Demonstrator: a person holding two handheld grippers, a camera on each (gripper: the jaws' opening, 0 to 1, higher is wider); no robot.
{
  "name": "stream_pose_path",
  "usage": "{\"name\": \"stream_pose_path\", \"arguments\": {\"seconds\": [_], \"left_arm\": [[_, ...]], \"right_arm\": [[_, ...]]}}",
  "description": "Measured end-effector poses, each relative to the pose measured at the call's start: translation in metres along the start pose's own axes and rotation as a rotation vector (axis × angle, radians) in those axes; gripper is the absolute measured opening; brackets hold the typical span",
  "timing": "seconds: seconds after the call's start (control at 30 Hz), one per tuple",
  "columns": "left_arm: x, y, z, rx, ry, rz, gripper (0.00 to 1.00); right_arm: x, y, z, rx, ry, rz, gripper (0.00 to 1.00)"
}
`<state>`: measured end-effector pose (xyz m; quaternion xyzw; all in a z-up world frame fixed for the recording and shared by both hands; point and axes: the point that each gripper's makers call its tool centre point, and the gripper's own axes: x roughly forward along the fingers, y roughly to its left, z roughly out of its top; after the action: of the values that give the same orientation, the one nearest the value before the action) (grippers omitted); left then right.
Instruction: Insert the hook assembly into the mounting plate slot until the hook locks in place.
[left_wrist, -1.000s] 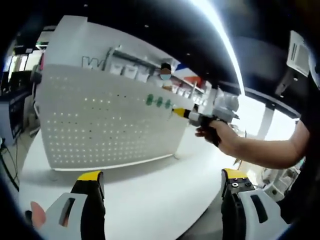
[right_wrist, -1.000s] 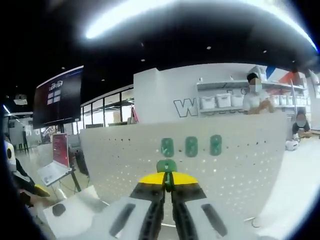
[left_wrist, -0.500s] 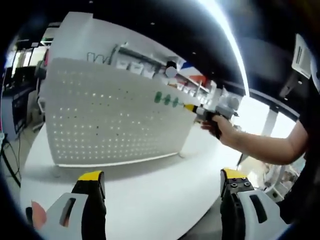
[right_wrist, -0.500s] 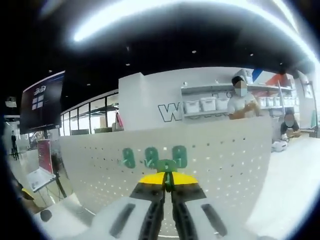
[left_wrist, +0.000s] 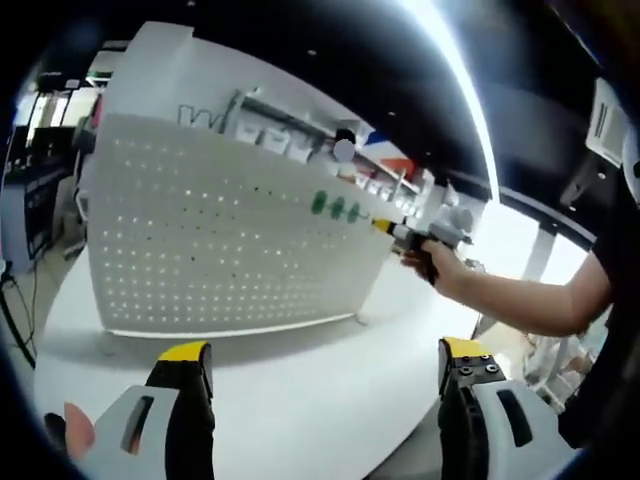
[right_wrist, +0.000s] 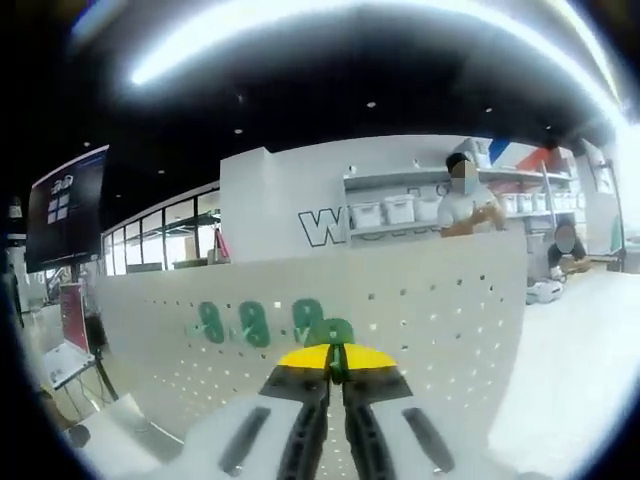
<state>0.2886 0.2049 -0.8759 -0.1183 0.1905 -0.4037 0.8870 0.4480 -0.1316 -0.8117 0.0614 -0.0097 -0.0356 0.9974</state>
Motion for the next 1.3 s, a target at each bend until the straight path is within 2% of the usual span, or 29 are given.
{"name": "stream_pose_path", "arguments": {"seconds": [0.43,0.83,1.07,1.2,1.3], "left_arm": [[0.001,0.002,0.000,-0.007,0.009,-0.005,0.92],[0.000,0.010,-0.003,-0.008,0.025,0.014,0.91],[0.004,0.009,-0.004,-0.009,0.030,0.011,0.90],[0.004,0.009,-0.004,-0.009,0.030,0.012,0.90],[0.003,0.011,-0.004,-0.010,0.031,0.017,0.90]], "right_arm": [[0.024,-0.015,0.010,-0.030,-0.045,-0.020,0.01],[0.031,-0.020,0.014,-0.058,-0.072,-0.004,0.01],[0.034,-0.023,0.012,-0.069,-0.081,0.003,0.01],[0.039,-0.028,0.008,-0.034,-0.086,0.004,0.01],[0.040,-0.027,0.007,-0.051,-0.089,0.002,0.01]]}}
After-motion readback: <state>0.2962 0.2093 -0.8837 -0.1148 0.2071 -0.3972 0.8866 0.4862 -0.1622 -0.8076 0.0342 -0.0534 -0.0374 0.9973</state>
